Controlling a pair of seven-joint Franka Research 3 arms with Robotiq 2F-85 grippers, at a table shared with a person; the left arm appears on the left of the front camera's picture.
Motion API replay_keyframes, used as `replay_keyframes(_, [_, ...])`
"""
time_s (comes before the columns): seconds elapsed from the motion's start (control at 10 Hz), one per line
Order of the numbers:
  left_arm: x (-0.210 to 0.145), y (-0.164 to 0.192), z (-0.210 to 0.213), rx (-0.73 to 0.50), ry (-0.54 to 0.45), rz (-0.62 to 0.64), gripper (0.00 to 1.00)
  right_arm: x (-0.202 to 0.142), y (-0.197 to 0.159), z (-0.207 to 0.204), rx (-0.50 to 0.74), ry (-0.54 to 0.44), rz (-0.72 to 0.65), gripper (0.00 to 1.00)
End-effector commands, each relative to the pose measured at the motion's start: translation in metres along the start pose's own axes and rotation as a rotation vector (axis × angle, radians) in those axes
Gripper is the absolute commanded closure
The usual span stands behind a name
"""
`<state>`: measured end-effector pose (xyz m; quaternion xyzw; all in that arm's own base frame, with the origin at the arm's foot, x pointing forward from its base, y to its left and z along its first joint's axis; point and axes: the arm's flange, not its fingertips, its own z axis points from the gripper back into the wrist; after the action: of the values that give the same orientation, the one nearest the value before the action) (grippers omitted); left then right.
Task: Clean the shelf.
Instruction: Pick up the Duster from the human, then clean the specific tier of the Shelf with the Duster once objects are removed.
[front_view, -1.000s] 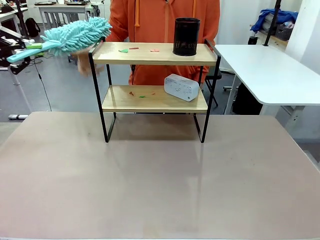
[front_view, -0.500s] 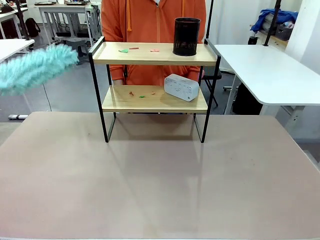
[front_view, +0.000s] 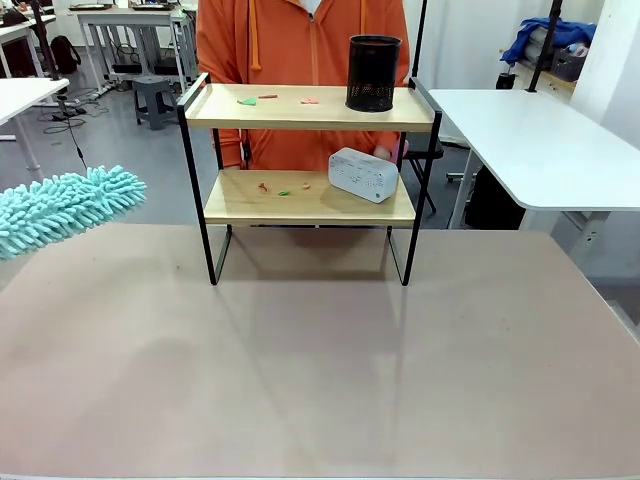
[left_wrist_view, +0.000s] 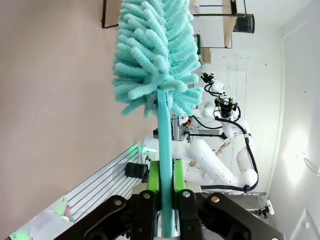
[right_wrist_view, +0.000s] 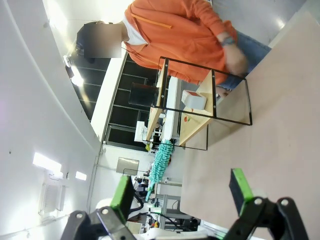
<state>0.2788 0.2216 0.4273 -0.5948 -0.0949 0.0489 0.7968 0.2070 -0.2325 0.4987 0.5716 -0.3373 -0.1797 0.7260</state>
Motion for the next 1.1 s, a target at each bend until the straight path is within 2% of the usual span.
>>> replay_keyframes(0.0, [0.0008, -0.0071, -0.0003, -0.041, -0.011, 0.027, 1.0, 0.0032, 0.0017, -0.0009, 0.017, -0.009, 0.028, 0.0])
replay_keyframes(0.5, [0.0008, -0.0071, -0.0003, -0.041, -0.011, 0.027, 1.0, 0.0032, 0.0017, -0.0009, 0.017, -0.009, 0.028, 0.0])
replay_keyframes(0.6, [0.0002, -0.001, -0.0008, -0.007, 0.002, 0.022, 0.88, 0.0032, 0.0017, -0.0009, 0.017, -0.009, 0.028, 0.0])
replay_keyframes(1.0, [0.0002, -0.0011, -0.0008, -0.007, 0.002, 0.022, 0.88, 0.0032, 0.0017, -0.0009, 0.017, -0.009, 0.028, 0.0])
